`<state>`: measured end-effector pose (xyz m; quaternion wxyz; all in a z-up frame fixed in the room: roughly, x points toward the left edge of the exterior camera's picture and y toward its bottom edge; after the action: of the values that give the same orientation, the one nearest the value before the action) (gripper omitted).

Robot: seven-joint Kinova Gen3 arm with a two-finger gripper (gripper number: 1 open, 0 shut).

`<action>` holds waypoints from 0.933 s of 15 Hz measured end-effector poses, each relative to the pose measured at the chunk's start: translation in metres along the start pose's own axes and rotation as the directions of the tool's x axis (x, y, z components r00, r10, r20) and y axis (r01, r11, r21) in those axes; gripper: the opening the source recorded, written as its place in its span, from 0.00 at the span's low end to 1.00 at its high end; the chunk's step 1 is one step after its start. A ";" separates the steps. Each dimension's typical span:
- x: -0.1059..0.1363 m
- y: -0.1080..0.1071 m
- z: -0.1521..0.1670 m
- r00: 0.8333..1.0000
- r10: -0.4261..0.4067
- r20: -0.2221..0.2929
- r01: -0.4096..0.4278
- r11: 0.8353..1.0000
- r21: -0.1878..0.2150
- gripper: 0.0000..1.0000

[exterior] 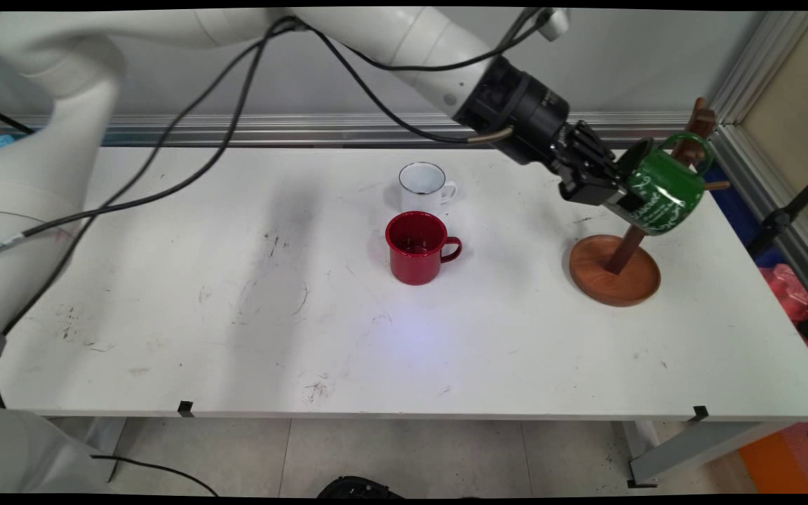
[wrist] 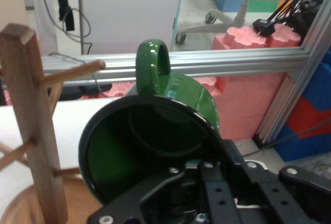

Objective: Place the picked object on the table

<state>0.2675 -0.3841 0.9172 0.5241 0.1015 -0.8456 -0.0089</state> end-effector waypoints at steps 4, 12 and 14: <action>0.000 0.017 -0.020 0.999 -0.008 0.036 0.007 0.999 0.033 0.00; 0.003 0.060 -0.064 0.991 -0.027 0.130 0.014 0.994 0.106 0.00; 0.002 0.068 -0.071 0.987 -0.032 0.159 0.012 0.992 0.125 0.00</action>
<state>0.3185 -0.3115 0.9597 0.4469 0.1417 -0.8828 0.0295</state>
